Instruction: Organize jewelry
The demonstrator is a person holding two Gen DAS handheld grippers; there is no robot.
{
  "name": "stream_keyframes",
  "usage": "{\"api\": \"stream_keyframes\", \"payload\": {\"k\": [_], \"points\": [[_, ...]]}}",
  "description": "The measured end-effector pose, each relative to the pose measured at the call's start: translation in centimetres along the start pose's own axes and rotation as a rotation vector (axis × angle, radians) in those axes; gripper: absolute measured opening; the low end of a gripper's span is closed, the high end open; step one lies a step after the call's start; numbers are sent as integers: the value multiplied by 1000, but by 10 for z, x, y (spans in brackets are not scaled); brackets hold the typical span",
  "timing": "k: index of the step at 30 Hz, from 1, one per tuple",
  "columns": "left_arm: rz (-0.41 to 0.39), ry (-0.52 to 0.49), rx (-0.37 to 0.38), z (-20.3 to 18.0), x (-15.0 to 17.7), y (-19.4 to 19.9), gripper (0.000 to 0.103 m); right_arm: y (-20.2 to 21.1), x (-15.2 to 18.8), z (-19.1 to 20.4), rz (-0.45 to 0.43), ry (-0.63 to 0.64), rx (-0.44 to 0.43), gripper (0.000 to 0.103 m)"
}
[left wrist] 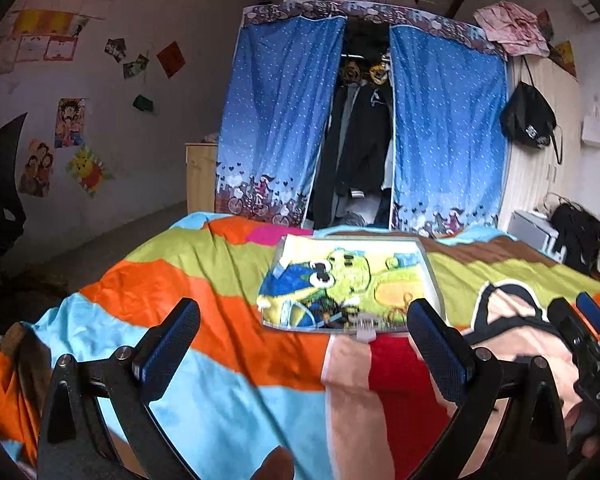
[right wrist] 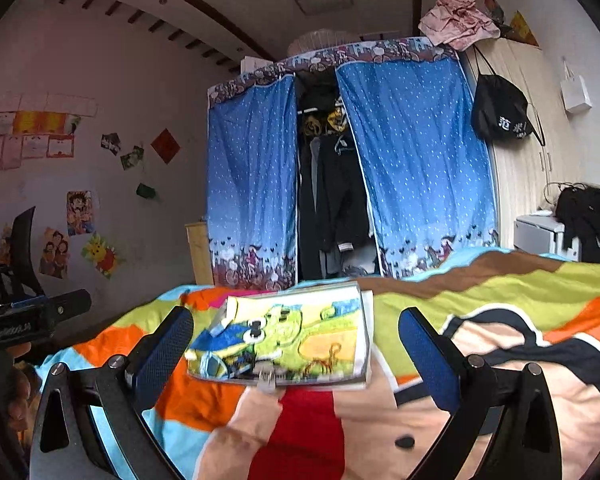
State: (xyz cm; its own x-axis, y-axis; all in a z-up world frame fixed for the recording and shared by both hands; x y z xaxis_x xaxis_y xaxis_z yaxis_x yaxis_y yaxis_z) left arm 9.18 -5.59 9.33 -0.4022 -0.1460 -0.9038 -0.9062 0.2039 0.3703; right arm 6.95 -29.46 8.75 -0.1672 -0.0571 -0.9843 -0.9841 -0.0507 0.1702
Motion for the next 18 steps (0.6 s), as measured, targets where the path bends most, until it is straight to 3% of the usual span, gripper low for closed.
{"api": "stream_keyframes", "payload": {"k": [18], "points": [[24, 18, -44, 53, 68, 69, 101, 60, 54, 62, 143, -4, -7, 103]]}}
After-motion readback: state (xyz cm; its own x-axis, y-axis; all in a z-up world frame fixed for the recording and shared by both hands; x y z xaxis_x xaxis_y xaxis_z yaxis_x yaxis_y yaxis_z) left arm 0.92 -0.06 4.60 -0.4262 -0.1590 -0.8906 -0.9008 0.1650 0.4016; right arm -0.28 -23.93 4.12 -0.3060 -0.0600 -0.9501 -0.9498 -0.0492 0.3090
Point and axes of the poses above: each gripper's, at about its wrist camera, not at the fingertips, and y roughly against the way its jaws point, z to its left, x to its underside, the point moved 1 cm from there along -y, roughly the way its jaws point, and after that the axes turned 8 degrees about y, right-handed, at the moved point
